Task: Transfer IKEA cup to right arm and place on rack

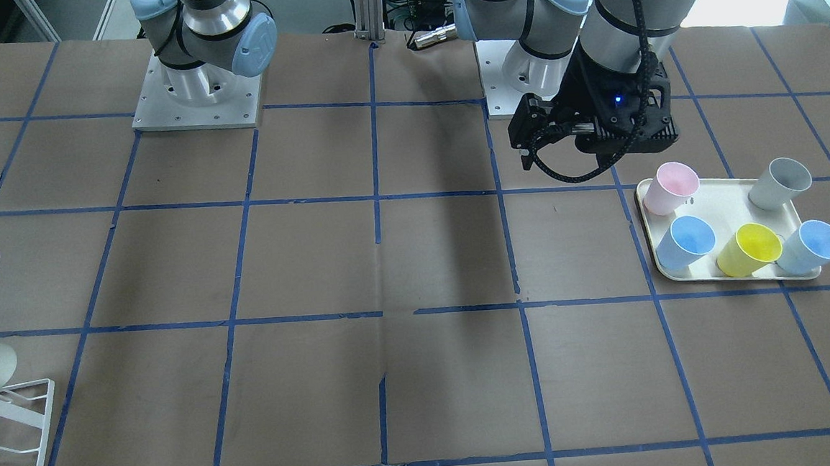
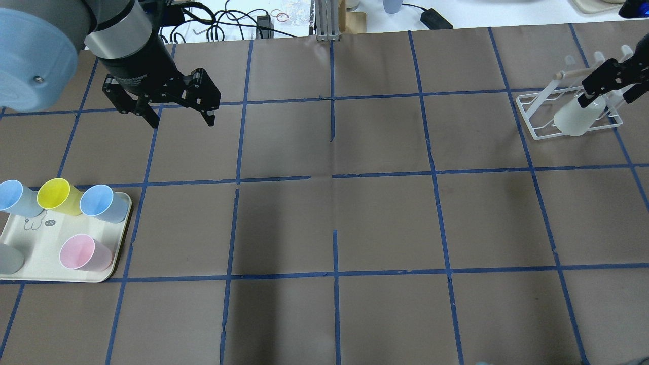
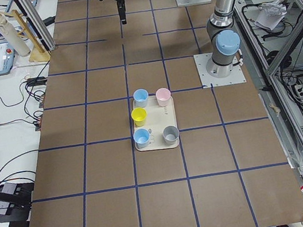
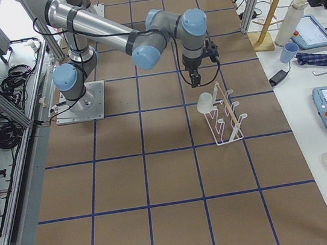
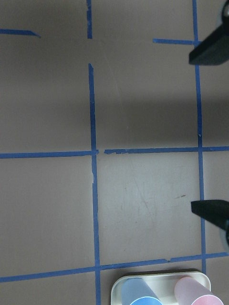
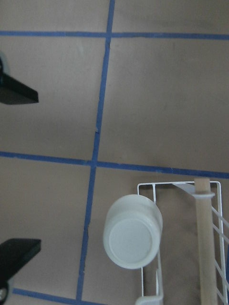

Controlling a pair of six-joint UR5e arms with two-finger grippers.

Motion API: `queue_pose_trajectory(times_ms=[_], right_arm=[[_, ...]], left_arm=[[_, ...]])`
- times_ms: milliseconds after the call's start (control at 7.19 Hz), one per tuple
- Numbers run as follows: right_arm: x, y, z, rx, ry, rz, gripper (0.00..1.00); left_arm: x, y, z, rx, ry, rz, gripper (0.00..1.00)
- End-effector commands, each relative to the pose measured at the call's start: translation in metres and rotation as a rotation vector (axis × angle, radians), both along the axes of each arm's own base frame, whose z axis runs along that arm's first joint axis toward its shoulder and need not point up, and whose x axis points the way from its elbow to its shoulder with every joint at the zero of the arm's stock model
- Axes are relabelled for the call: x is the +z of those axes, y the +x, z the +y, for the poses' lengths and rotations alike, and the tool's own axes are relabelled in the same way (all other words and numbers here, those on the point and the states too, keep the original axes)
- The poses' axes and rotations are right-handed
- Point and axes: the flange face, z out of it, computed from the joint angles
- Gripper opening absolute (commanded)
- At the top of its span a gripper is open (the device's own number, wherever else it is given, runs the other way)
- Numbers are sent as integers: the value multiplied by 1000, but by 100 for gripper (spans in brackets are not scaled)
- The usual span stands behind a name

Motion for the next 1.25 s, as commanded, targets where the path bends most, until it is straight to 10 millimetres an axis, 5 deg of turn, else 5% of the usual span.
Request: queue_pose_trajectory(times_ms=[0, 417, 834, 1113], right_arm=[[33, 81, 21, -31, 23, -7, 100], [32, 214, 41, -90, 57, 4, 100], [54, 232, 108, -97, 14, 1, 100], [59, 254, 130, -133, 43, 11, 100]], left_arm=[[1, 0, 0, 0, -1, -1, 100], [0, 0, 0, 0, -1, -1, 100], [2, 1, -1, 2, -6, -1, 100], [2, 1, -1, 2, -7, -1, 100]])
